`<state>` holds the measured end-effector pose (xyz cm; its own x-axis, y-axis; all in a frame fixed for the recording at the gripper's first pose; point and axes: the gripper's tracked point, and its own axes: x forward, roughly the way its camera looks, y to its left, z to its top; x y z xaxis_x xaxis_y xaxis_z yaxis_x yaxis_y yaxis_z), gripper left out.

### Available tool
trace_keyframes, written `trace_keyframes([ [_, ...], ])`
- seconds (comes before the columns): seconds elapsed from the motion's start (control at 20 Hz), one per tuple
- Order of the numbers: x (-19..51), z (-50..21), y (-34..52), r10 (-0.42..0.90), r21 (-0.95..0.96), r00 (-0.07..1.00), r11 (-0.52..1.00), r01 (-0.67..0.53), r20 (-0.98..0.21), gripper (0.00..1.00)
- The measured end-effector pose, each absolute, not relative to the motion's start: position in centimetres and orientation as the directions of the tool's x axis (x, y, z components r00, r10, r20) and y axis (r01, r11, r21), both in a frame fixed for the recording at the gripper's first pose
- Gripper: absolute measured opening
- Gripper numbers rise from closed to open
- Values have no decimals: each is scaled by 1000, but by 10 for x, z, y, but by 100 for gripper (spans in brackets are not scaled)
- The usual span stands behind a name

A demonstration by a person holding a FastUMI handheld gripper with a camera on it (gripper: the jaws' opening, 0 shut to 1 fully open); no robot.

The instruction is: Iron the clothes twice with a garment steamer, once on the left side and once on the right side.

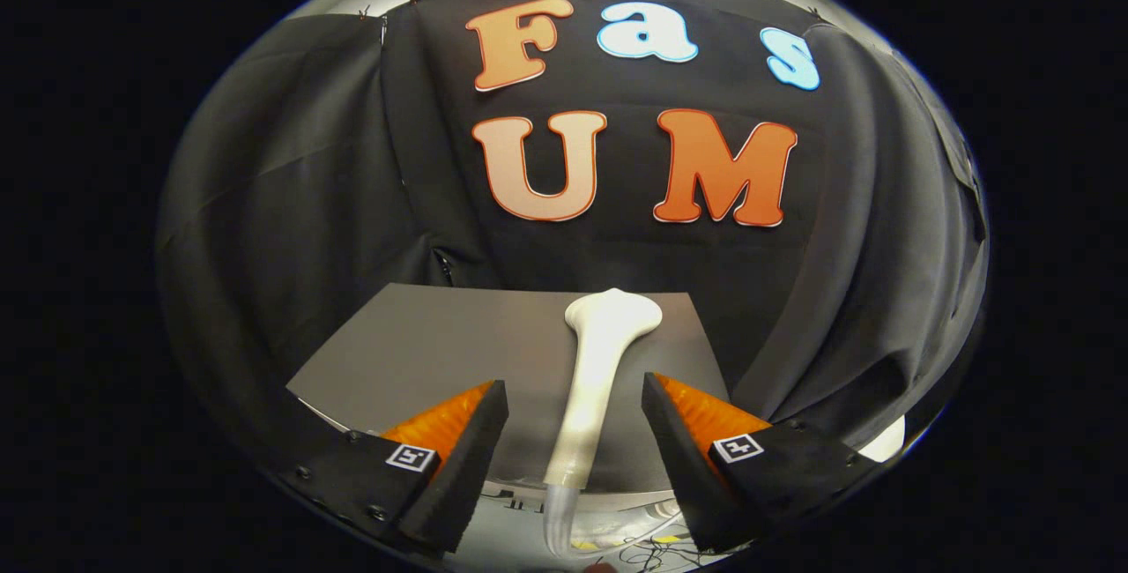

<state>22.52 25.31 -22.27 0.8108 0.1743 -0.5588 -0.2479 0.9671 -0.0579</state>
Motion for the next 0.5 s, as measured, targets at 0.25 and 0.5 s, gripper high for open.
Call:
trace_keyframes([
  [0.25, 262, -254, 243, 112, -68, 769, 978, -198, -629, 99],
  [0.5, 284, -287, 244, 67, -110, 716, 974, -198, -694, 99],
])
